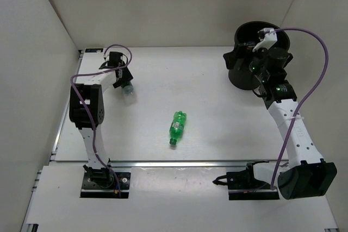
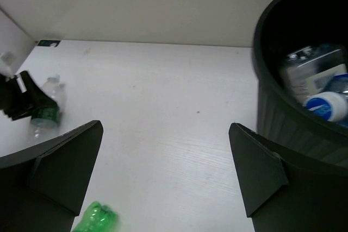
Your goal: Put the plastic bottles in the bin
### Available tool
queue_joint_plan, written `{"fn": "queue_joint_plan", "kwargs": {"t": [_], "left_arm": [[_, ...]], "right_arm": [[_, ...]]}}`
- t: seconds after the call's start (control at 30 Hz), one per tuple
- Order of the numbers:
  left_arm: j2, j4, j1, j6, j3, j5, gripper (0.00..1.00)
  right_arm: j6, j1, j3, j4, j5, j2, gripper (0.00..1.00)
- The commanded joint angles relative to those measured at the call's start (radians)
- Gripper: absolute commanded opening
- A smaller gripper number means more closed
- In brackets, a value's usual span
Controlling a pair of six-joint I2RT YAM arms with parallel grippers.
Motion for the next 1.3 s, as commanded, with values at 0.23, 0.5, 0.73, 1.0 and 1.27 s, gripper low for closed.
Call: {"fn": "queue_joint_plan", "kwargs": {"t": [0.23, 0.5, 0.73, 1.0, 1.27], "left_arm": [[-0.343, 0.066, -0.212, 0.099, -0.057, 0.13, 0.46], [-0.704, 0.357, -0.29, -0.138, -0.402, 0.426, 0.48], [-0.836, 0.525, -0.396, -0.26, -0.514, 0.447, 0.51], [-0.915, 0.62, -0.425, -0.383, -0.579, 0.524, 0.53], [-0.933, 0.586, -0.442, -0.372, -0.593, 0.526, 0.53]], "right_arm": [[0.234, 0.114, -0.182, 0.217, -0.576, 0.018, 0.99], [0.576, 0.207, -0.425, 0.743, -0.839, 0.024, 1.0], [0.363, 0.37, -0.383, 0.581, -0.615, 0.021, 0.99], [0.342, 0.439, -0.341, 0.625, -0.553, 0.128, 1.0], [0.386, 0.458, -0.342, 0.779, -0.576, 0.182, 0.96]]}}
